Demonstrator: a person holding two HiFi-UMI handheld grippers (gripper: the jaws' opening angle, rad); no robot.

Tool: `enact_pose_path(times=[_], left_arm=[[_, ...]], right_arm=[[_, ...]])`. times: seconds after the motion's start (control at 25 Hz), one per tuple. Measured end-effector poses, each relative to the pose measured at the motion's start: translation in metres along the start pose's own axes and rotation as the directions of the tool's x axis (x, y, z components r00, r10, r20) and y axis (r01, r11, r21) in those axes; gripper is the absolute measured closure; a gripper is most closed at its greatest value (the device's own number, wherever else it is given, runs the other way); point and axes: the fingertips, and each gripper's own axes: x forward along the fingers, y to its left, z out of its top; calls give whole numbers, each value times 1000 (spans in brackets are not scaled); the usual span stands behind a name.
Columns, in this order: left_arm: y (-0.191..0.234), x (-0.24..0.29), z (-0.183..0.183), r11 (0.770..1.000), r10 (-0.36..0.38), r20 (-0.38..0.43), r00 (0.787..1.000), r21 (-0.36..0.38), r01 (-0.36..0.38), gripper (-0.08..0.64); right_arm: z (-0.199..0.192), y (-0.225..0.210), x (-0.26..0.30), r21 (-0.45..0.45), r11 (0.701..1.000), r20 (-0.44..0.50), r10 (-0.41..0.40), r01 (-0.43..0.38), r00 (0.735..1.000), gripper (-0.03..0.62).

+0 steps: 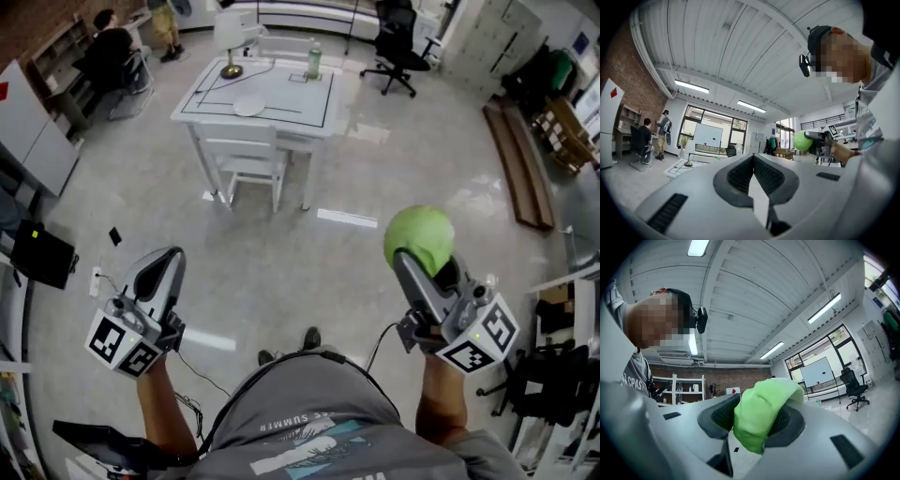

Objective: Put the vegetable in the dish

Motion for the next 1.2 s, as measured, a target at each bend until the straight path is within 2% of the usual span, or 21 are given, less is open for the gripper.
enact_pose_path(times=[0.12, 0.28, 0.6, 0.8, 1.2], left_arm=[[-1, 28, -3, 1000, 16, 30, 999, -8, -16, 554], [-10, 62, -7, 1000, 17, 30, 999, 3, -17, 554], [-16, 89, -18, 998, 65, 22, 998, -2, -65, 554], [6, 89, -22, 996, 86, 1, 996, -13, -86, 554], [72, 103, -13, 999, 29, 3, 1000, -21, -29, 554]], right_arm=[[10, -26, 1, -11, 1000, -3, 7, -7, 1000, 443], [16, -58, 0, -8, 1000, -5, 30, -30, 1000, 443], [9, -99, 6, 21, 997, -37, 71, -70, 997, 442], [0, -107, 31, 44, 996, -44, 80, -79, 996, 443], [-6, -105, 93, 27, 999, -40, 37, -36, 999, 443]])
